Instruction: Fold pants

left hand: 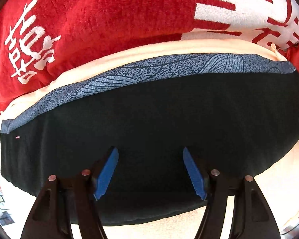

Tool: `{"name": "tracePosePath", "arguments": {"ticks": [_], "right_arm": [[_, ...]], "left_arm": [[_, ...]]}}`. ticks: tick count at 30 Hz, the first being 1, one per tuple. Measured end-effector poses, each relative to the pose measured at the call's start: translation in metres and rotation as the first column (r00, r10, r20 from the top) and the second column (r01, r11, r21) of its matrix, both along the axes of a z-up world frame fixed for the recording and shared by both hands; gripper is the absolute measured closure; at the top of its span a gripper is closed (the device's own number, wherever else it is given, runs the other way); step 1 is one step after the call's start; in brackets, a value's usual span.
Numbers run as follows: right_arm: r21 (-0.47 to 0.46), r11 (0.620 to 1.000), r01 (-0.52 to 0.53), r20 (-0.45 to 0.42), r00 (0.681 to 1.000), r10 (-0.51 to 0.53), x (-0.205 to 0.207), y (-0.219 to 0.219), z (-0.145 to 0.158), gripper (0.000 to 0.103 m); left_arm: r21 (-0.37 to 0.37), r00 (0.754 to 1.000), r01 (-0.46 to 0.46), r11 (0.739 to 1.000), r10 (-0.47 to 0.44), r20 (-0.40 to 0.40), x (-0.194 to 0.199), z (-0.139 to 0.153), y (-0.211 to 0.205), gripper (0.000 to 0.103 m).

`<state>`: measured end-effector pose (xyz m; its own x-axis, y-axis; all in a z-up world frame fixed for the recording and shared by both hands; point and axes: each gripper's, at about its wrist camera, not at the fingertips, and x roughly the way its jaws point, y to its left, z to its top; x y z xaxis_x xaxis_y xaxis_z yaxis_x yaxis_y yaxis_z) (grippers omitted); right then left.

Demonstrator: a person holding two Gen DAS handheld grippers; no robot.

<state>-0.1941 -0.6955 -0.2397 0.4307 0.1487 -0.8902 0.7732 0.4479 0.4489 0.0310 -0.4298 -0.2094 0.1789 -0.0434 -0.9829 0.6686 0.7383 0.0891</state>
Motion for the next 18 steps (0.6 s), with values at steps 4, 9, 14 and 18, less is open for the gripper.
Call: {"name": "tracePosePath", "arguments": {"ticks": [4,9,14,18], "right_arm": [[-0.131,0.983,-0.129,-0.024,0.992,0.127,0.004,0.014,0.022,0.092],[-0.051,0.975,-0.218,-0.110,0.971,0.211,-0.010,0.018,0.000,0.060],[-0.155,0.957,-0.246,-0.082,0.968,0.236,-0.018,0.014,0.045,0.059],[-0.224,0.936,-0.272,-0.096,0.962,0.256,0.027,-0.008,0.043,0.060]], "left_arm": [[0.009,0.999,0.033,0.999,-0.033,-0.005,-0.008,0.008,0.001,0.034],[0.033,0.998,0.051,0.998,-0.050,-0.027,-0.011,0.007,0.004,0.033],[-0.040,0.999,0.028,0.999,-0.027,0.017,0.003,0.032,-0.010,0.034],[-0.037,1.000,0.004,0.999,-0.003,0.013,0.015,0.018,-0.033,0.034]]}}
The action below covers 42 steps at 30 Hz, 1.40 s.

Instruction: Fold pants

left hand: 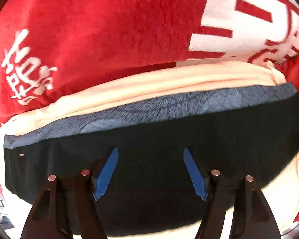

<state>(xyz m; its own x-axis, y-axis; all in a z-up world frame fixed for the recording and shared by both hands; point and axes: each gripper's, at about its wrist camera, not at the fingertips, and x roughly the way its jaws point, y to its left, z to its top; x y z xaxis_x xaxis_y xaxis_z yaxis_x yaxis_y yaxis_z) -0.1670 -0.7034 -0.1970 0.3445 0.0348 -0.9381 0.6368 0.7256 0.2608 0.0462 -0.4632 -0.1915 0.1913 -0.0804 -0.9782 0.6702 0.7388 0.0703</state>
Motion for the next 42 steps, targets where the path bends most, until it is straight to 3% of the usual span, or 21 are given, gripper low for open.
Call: {"name": "tracePosePath", "arguments": {"ticks": [2,4,5,8,11,17,22,24,29,33,34,36,38,42], "right_arm": [[0.011,0.999,-0.031,-0.048,0.998,0.032,0.024,-0.006,-0.020,0.060],[0.012,0.998,-0.059,-0.105,0.993,0.060,0.031,-0.010,-0.043,0.062],[-0.011,0.997,-0.070,-0.088,0.994,0.069,0.027,-0.009,-0.041,0.062],[-0.065,0.997,-0.032,-0.145,0.989,0.023,0.013,-0.004,-0.029,0.060],[0.083,0.996,-0.023,-0.061,0.998,0.029,-0.004,0.017,-0.016,0.060],[0.249,0.955,-0.160,0.040,0.987,0.155,0.019,0.113,0.001,0.060],[0.329,0.913,-0.243,0.090,0.970,0.226,0.070,0.216,-0.008,0.060],[0.341,0.900,-0.273,0.118,0.962,0.247,0.085,0.252,0.003,0.060],[0.292,0.859,-0.421,0.191,0.905,0.379,0.208,0.339,0.006,0.060],[0.238,0.835,-0.497,0.170,0.867,0.468,0.294,0.387,-0.015,0.060],[0.230,0.830,-0.507,0.153,0.862,0.484,0.313,0.399,-0.027,0.060],[0.225,0.836,-0.500,0.098,0.865,0.491,0.337,0.412,-0.050,0.060],[0.210,0.855,-0.474,0.054,0.879,0.474,0.358,0.420,-0.070,0.060],[0.060,0.915,-0.399,0.017,0.917,0.398,0.376,0.410,-0.062,0.062]], "left_arm": [[0.012,0.998,-0.031,0.999,0.032,-0.049,0.006,-0.018,0.000,0.034],[-0.026,0.994,-0.074,0.997,0.072,-0.076,0.015,-0.024,0.010,0.028],[-0.021,0.993,-0.086,0.996,0.084,-0.079,0.017,-0.023,0.016,0.028],[0.011,0.992,-0.103,0.995,0.103,-0.069,0.020,-0.014,0.045,0.028],[0.030,0.991,-0.125,0.992,0.126,-0.039,0.022,0.002,0.088,0.028],[0.046,0.972,-0.233,0.971,0.233,0.004,0.044,0.027,0.185,0.028],[0.083,0.964,-0.264,0.961,0.262,0.038,0.086,0.024,0.264,0.028],[0.088,0.962,-0.272,0.958,0.269,0.046,0.105,0.020,0.294,0.028],[0.083,0.959,-0.269,0.959,0.260,0.113,0.150,0.018,0.337,0.028],[0.090,0.953,-0.292,0.952,0.282,0.112,0.184,-0.003,0.370,0.028],[0.056,0.952,-0.299,0.953,0.293,0.092,0.189,-0.004,0.380,0.020],[0.025,0.948,-0.308,0.951,0.305,0.090,0.193,-0.004,0.391,0.010],[-0.013,0.953,-0.294,0.956,0.294,0.065,0.196,-0.008,0.398,0.010],[-0.041,0.962,-0.267,0.963,0.269,0.052,0.201,-0.010,0.401,0.007]]}}
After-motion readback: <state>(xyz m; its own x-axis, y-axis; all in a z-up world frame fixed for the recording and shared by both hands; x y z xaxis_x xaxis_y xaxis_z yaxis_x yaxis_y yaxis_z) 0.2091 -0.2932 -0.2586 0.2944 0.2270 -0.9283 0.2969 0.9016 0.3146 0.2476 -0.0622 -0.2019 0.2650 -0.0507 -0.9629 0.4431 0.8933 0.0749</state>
